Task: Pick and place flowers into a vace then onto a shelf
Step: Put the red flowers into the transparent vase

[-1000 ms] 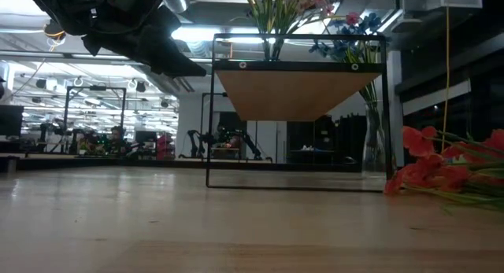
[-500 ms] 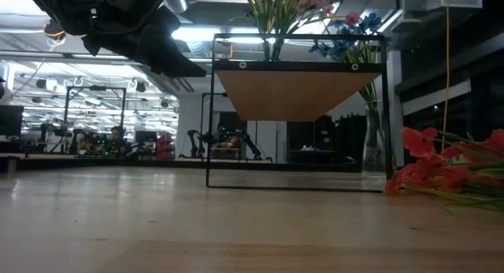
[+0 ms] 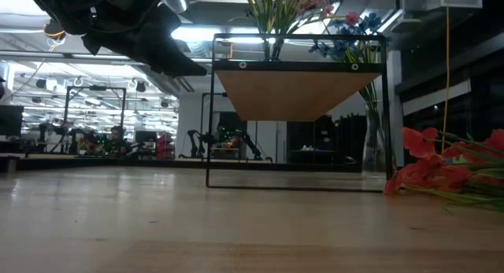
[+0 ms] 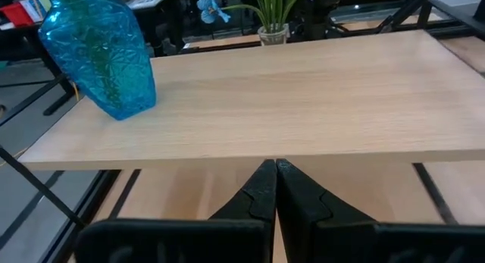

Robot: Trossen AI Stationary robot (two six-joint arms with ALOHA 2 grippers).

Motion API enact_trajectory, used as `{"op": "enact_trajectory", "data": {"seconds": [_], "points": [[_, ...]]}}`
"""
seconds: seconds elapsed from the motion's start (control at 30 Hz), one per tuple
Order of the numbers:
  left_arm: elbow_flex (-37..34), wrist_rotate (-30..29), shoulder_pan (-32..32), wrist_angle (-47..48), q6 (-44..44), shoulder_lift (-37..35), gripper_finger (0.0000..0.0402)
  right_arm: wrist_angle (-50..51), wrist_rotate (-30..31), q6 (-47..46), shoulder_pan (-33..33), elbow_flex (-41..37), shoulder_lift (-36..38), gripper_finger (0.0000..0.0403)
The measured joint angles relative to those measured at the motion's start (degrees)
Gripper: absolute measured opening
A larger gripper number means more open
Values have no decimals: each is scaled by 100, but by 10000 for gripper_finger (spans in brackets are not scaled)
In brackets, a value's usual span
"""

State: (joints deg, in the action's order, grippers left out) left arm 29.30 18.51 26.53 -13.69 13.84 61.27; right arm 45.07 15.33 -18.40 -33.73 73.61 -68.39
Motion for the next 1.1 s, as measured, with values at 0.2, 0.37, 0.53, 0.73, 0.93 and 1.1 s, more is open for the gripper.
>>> {"op": "enact_trajectory", "data": {"seconds": [0.2, 0.37, 0.53, 0.73, 0.93, 1.1], "points": [[0, 2, -77, -102, -107, 1, 6, -1543, 269, 1075, 129, -1415, 1267, 6], [0, -1, -79, -162, -128, 1, 6, -2532, 1121, 1743, 42, -2353, 2099, 6], [0, -3, -77, -179, -127, 1, 6, -2989, 1663, 2051, -120, -2960, 2692, 6], [0, -3, -78, -189, -126, 1, 6, -4053, 2902, 2854, -367, -3546, 3286, 6], [0, -3, -77, -197, -124, 1, 6, -5080, 3599, 3529, -411, -4135, 3728, 6], [0, -5, -77, -197, -120, 1, 6, -6142, 3923, 4133, -387, -4609, 3983, 6]]}}
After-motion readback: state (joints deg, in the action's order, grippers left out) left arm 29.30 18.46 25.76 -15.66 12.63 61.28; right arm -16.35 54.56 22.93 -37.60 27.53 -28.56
